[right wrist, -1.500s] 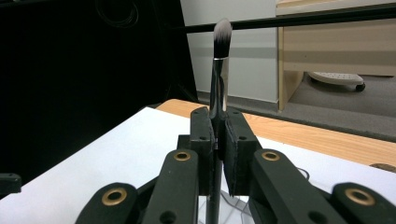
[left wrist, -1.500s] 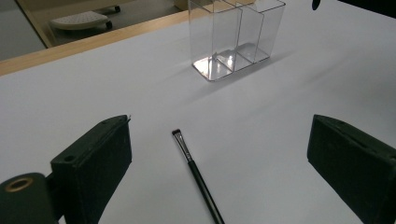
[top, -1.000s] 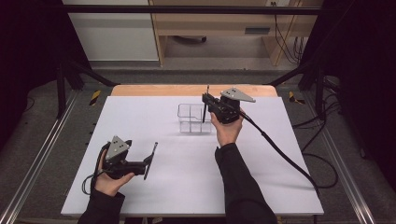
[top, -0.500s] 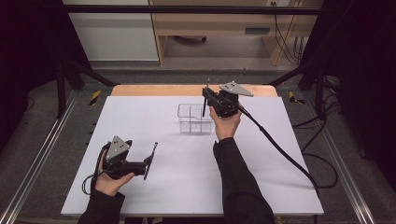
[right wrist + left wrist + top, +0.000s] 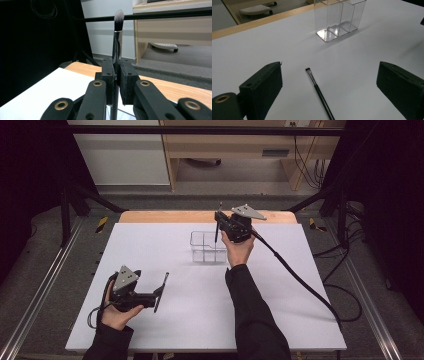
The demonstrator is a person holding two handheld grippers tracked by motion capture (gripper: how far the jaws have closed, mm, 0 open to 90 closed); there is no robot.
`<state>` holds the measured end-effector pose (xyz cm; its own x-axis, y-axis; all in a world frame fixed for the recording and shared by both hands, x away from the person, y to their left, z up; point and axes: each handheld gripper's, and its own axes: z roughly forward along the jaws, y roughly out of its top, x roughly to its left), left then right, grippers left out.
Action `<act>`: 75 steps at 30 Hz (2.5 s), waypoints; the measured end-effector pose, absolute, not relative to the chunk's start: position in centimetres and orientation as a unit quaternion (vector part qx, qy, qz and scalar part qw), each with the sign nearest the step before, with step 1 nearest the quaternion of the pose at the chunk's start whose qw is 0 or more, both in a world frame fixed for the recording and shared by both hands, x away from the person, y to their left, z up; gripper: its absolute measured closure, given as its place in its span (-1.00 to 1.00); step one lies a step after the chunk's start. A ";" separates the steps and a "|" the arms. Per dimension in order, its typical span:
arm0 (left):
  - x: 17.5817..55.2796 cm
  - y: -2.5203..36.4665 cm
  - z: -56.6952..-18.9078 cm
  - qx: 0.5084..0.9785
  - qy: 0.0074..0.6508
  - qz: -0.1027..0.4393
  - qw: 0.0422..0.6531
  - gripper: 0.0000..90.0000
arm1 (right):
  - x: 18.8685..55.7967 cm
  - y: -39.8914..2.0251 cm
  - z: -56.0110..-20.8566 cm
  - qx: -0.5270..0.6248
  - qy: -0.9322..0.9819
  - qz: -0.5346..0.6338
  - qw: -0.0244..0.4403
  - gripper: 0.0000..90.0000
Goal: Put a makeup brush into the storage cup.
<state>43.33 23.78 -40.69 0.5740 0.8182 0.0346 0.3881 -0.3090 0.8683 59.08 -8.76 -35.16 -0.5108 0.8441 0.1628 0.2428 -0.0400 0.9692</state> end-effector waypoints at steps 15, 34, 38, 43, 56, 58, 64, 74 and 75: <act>43.3 23.9 -40.6 0.769 0.391 0.245 0.442 -0.88 | 60.0 -7.9 -35.8 0.426 0.648 0.581 0.249 0.87; 43.3 24.2 -40.4 0.767 0.391 0.249 0.443 -0.88 | 60.6 -6.4 -38.0 0.429 0.668 0.558 0.240 0.87; 43.2 24.2 -40.4 0.767 0.391 0.250 0.443 -0.87 | 60.6 -6.1 -38.4 0.432 0.673 0.552 0.237 0.87; 43.3 24.2 -40.4 0.766 0.393 0.250 0.444 -0.88 | 60.6 -5.8 -39.0 0.431 0.682 0.542 0.238 0.87; 43.3 24.2 -40.4 0.767 0.392 0.250 0.443 -0.88 | 60.4 -5.6 -40.5 0.438 0.693 0.523 0.230 0.87; 43.2 24.2 -40.4 0.767 0.392 0.250 0.442 -0.88 | 60.4 -5.6 -40.7 0.438 0.697 0.518 0.230 0.87; 43.3 24.2 -40.4 0.767 0.392 0.250 0.442 -0.88 | 60.3 -5.4 -40.9 0.437 0.704 0.512 0.228 0.87; 43.3 24.1 -40.5 0.768 0.391 0.250 0.441 -0.88 | 60.2 -5.5 -41.4 0.442 0.717 0.491 0.222 0.86; 43.3 24.1 -40.5 0.768 0.391 0.250 0.441 -0.88 | 60.2 -5.6 -41.5 0.445 0.717 0.489 0.220 0.86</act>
